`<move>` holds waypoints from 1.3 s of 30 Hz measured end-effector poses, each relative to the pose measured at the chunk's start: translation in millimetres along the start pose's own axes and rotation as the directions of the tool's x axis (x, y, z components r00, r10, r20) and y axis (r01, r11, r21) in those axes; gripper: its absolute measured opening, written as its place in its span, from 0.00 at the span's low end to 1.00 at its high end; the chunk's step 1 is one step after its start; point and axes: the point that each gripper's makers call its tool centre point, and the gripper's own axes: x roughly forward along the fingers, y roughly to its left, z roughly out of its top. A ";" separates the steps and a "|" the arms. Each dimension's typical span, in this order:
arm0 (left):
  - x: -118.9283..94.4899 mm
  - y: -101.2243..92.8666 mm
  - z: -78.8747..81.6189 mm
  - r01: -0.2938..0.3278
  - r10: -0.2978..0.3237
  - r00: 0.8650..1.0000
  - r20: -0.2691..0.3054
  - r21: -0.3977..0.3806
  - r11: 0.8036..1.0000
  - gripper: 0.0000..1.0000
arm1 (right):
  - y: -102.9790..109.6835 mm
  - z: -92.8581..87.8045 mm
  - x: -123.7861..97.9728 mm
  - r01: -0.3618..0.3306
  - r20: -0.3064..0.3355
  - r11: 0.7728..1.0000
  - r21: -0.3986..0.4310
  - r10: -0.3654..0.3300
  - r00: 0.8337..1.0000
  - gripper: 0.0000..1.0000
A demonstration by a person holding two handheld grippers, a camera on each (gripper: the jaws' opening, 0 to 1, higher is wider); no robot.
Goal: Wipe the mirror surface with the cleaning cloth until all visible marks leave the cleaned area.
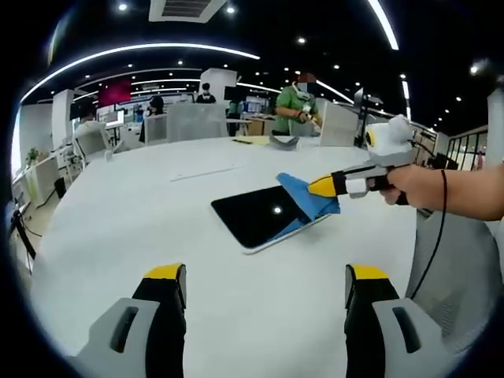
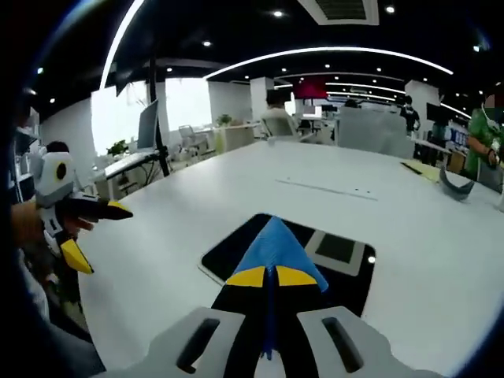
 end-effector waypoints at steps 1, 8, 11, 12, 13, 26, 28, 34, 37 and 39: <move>1.1 -1.2 0.5 0.003 -0.003 1.000 0.000 0.001 1.000 0.83 | -2.1 -2.5 -3.5 0.004 -0.001 1.000 0.010 -0.004 1.000 0.00; 9.2 -12.2 5.1 0.037 -0.037 0.999 0.001 0.016 0.999 0.83 | -15.7 -23.0 -28.4 0.049 -0.030 0.998 0.040 -0.048 0.998 0.00; 12.6 -17.1 6.6 0.052 -0.052 0.999 0.002 0.022 0.998 0.83 | -21.1 -30.6 -36.9 0.066 -0.042 0.997 0.046 -0.064 0.997 0.00; 13.1 -18.0 6.5 0.055 -0.055 0.999 0.001 0.023 0.998 0.83 | -23.2 -34.1 -39.8 0.072 -0.049 0.996 0.050 -0.070 0.996 0.00; 13.9 -19.4 6.6 0.059 -0.059 0.998 0.001 0.024 0.998 0.83 | -24.5 -36.4 -41.5 0.076 -0.054 0.996 0.051 -0.074 0.996 0.00; 16.5 -24.6 8.2 0.078 -0.078 0.997 -0.001 0.029 0.997 0.83 | -32.9 -72.6 -65.1 0.103 -0.155 0.993 0.053 -0.094 0.983 0.00; 16.9 -26.1 8.7 0.083 -0.083 0.997 0.000 0.030 0.996 0.83 | -32.7 -77.5 -68.3 0.100 -0.174 0.993 0.056 -0.089 0.981 0.00; 16.3 -26.8 9.0 0.088 -0.088 0.996 0.002 0.030 0.996 0.83 | -21.1 -100.4 -72.2 0.047 -0.257 0.996 0.082 -0.024 0.966 0.00; 15.7 -25.7 9.2 0.087 -0.088 0.996 0.004 0.029 0.996 0.82 | -22.9 -110.7 -71.5 0.053 -0.294 0.998 0.044 -0.038 0.955 0.00; 15.4 -25.3 9.8 0.087 -0.087 0.996 0.006 0.028 0.996 0.82 | -20.7 -116.0 -70.1 0.043 -0.314 0.999 0.017 -0.035 0.949 0.02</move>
